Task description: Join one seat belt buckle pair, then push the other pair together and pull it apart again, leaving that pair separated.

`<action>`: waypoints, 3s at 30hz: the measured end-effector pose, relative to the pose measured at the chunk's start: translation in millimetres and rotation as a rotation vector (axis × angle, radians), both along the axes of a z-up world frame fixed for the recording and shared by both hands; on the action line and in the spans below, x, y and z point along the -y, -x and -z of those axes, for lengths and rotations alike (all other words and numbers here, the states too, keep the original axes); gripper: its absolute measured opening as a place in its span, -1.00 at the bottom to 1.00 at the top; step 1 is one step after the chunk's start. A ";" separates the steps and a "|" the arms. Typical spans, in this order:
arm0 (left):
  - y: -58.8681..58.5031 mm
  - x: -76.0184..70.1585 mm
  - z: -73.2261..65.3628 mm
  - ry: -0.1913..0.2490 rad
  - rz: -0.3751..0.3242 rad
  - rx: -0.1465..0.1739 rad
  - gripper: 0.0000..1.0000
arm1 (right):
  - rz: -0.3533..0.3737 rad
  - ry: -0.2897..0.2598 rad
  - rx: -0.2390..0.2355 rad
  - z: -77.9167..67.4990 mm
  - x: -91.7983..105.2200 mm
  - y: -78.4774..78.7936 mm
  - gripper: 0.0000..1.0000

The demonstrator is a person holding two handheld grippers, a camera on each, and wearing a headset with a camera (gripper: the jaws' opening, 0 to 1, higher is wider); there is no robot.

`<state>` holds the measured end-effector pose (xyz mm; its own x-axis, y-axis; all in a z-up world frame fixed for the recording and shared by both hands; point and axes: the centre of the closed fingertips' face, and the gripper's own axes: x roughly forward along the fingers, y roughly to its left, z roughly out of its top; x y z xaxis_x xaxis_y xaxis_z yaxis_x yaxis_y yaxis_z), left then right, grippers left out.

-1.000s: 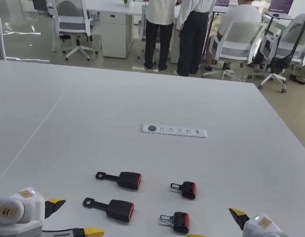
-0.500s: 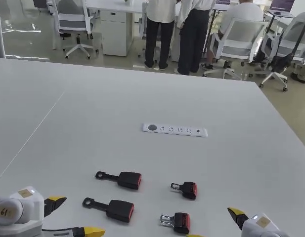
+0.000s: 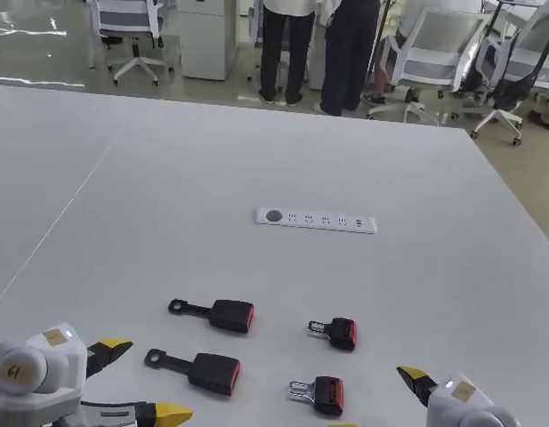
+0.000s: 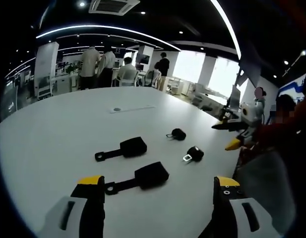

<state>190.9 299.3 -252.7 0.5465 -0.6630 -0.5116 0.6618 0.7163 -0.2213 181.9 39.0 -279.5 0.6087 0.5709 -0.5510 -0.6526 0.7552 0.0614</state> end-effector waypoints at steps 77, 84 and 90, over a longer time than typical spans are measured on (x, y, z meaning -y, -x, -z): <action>-48.8 53.0 118.2 -0.423 0.813 0.029 -0.34 | -0.674 0.339 -0.263 92.3 -28.9 -23.8 -0.33; -49.8 51.8 121.0 -0.439 0.813 0.022 -0.34 | -0.693 0.358 -0.282 91.2 -38.5 -25.0 -0.35; -45.7 53.5 115.2 -0.446 0.806 0.013 -0.34 | -0.690 0.360 -0.282 90.7 -49.3 -28.2 -0.35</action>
